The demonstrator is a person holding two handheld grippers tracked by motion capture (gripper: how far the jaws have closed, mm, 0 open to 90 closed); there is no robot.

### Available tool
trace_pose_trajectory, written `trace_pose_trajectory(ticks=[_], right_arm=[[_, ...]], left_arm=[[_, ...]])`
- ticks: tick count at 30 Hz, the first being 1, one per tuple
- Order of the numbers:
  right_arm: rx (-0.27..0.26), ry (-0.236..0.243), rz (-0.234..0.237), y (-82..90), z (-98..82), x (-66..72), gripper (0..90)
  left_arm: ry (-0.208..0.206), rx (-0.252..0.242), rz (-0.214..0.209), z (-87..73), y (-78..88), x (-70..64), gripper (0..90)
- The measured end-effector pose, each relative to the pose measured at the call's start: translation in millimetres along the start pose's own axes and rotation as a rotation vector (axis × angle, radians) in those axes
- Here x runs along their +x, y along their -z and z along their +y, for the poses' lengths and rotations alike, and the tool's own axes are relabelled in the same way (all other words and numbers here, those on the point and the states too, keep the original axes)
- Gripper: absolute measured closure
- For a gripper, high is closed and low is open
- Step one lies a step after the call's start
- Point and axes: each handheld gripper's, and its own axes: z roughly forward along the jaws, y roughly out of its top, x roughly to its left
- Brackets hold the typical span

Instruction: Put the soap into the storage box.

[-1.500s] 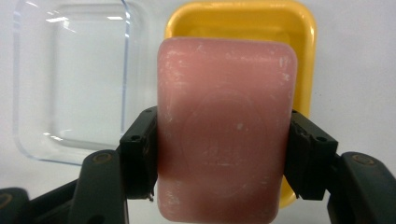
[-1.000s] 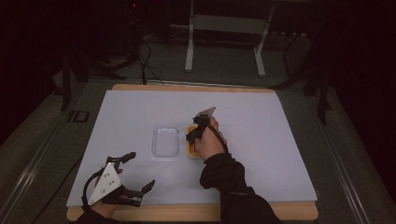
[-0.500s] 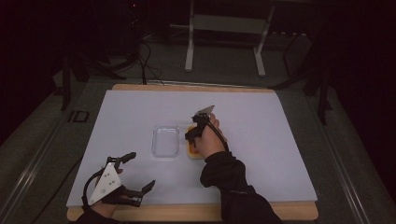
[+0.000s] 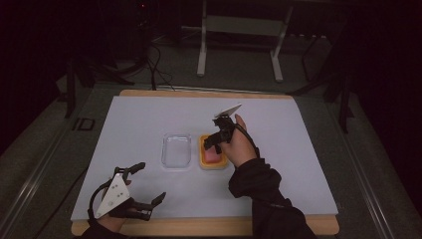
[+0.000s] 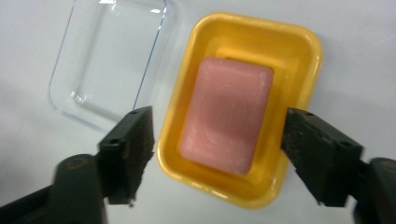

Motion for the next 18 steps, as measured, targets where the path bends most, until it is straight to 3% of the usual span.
trace_pose_trajectory(ticks=[2,3,4,8,9,10,11,18], right_arm=[[0.002,0.021,0.001,1.6,-1.1,-3.1,25.2],[-0.010,0.058,0.010,3.4,-2.3,-5.2,25.0],[-0.020,0.082,0.063,7.4,-5.2,-12.9,25.0],[-0.039,0.163,0.115,11.0,-11.2,-24.0,26.4],[-0.039,0.163,0.115,11.0,-11.2,-24.0,26.4],[-0.048,0.195,0.121,11.5,-13.3,-26.3,27.2],[-0.060,0.266,0.128,11.9,-17.4,-29.8,27.4],[-0.165,0.410,0.199,17.6,-39.1,-43.2,25.2]], left_arm=[[0.000,0.000,0.000,0.0,0.0,0.0,0.6],[0.000,0.001,0.000,-0.1,-0.4,-0.2,0.6],[0.000,0.001,0.000,-0.1,-0.5,-0.2,0.6],[-0.001,0.005,0.000,-0.3,-0.9,-0.1,0.6],[-0.001,0.005,0.000,-0.3,-0.9,-0.1,0.6],[0.000,0.005,0.001,-0.4,-1.0,-0.1,0.6],[-0.001,0.005,0.001,-0.5,-1.1,0.0,0.6],[-0.002,0.008,0.000,-0.6,-1.5,0.0,0.6]])
